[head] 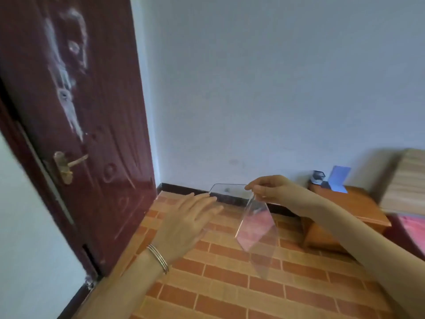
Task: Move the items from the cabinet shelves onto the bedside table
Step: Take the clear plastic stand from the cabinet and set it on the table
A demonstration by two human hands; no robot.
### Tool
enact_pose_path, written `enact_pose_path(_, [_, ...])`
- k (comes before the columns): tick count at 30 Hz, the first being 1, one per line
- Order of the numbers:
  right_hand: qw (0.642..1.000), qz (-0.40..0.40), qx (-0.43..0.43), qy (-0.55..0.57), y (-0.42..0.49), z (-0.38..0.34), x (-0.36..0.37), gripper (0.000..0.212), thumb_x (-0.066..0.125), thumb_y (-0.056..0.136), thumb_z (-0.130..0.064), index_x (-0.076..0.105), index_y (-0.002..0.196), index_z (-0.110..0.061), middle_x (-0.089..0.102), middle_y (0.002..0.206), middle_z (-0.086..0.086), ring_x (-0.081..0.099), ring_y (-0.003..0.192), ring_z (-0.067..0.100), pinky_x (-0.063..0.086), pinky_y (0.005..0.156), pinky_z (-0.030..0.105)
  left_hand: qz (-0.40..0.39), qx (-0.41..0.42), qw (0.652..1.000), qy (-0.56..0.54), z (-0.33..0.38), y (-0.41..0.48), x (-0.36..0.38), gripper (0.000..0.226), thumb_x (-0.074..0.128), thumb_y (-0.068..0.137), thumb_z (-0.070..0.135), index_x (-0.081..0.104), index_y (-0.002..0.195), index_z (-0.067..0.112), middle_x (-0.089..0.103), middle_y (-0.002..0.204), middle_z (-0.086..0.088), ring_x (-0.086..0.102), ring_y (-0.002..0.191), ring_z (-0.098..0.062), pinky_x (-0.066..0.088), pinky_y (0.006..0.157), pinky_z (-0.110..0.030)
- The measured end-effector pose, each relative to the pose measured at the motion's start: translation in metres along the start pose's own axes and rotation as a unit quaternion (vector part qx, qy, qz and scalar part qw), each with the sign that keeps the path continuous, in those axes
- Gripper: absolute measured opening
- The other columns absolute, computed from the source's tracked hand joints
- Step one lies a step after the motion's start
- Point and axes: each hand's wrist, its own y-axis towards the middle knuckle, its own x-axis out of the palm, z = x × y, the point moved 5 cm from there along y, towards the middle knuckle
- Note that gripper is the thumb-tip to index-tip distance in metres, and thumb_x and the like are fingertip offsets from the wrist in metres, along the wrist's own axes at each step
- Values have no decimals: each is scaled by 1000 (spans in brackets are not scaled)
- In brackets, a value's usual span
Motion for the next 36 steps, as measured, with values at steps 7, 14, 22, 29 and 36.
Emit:
enact_pose_path(7, [975, 169, 101, 100, -67, 100, -122, 23, 53, 93, -10, 61, 113, 0, 69, 96, 7, 68, 87, 11, 53, 74, 20, 62, 66, 985, -147, 74, 127, 73, 23, 72, 72, 11, 71, 94, 20, 70, 87, 8, 65, 71, -12, 51, 45, -26])
enact_pose_path(14, [962, 239, 134, 20, -96, 144, -180, 40, 56, 92, -33, 53, 128, -17, 61, 121, -4, 60, 107, 5, 50, 92, 28, -29, 8, 989, -144, 93, 228, 158, 20, 52, 83, 30, 70, 74, 29, 66, 61, 8, 63, 51, -20, 46, 44, -28])
enact_pose_path(22, [962, 255, 100, -18, -60, 140, -254, 67, 58, 71, -65, 52, 128, -31, 58, 128, -10, 54, 117, 6, 45, 98, 33, -176, -112, 948, -240, 46, 331, 260, 13, 57, 84, 29, 69, 89, 31, 71, 84, 8, 63, 87, -13, 45, 71, -22])
enact_pose_path(29, [911, 365, 95, -166, -22, 161, -316, 47, 74, 79, -22, 52, 119, -33, 62, 112, -13, 58, 100, -6, 47, 82, 13, -260, -181, 836, -448, 29, 391, 327, 14, 64, 77, 10, 70, 69, 20, 67, 55, 10, 64, 51, -3, 52, 56, -15])
enact_pose_path(36, [843, 482, 98, -219, -17, 208, -403, 24, 68, 81, -2, 67, 95, -22, 66, 85, -16, 63, 80, -4, 49, 63, 8, -307, -218, 757, -534, 64, 450, 402, 12, 61, 80, -1, 70, 72, 1, 69, 66, -9, 62, 54, -14, 55, 59, -23])
